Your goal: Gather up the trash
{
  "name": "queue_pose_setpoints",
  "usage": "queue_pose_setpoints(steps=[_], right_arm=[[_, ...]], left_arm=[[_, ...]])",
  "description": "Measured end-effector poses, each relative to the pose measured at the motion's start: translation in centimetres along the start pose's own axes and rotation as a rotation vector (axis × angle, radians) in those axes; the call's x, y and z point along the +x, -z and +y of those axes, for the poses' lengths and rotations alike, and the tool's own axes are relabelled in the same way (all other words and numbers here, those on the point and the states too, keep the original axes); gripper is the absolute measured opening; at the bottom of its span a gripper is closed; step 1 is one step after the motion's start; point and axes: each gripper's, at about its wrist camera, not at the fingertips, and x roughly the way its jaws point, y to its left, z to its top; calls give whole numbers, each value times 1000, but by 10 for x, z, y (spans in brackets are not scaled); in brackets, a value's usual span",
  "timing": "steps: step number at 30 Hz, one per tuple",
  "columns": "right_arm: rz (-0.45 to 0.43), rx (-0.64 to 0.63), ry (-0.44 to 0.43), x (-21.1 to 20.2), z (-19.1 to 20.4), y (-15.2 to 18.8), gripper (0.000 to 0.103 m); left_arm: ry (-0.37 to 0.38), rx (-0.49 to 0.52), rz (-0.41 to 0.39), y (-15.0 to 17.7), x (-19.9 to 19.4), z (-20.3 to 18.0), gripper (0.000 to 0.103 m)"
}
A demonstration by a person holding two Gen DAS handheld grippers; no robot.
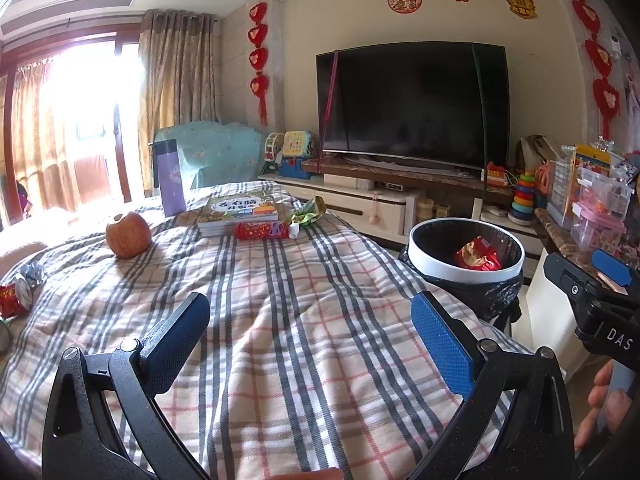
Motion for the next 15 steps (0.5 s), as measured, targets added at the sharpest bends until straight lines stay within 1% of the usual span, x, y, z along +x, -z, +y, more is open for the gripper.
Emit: queue_pose_setpoints(steps=[15], right_arm=[[-6, 7, -21, -3, 1, 0, 103]], left_arm=[[-15, 19, -10, 1, -2, -1, 103]])
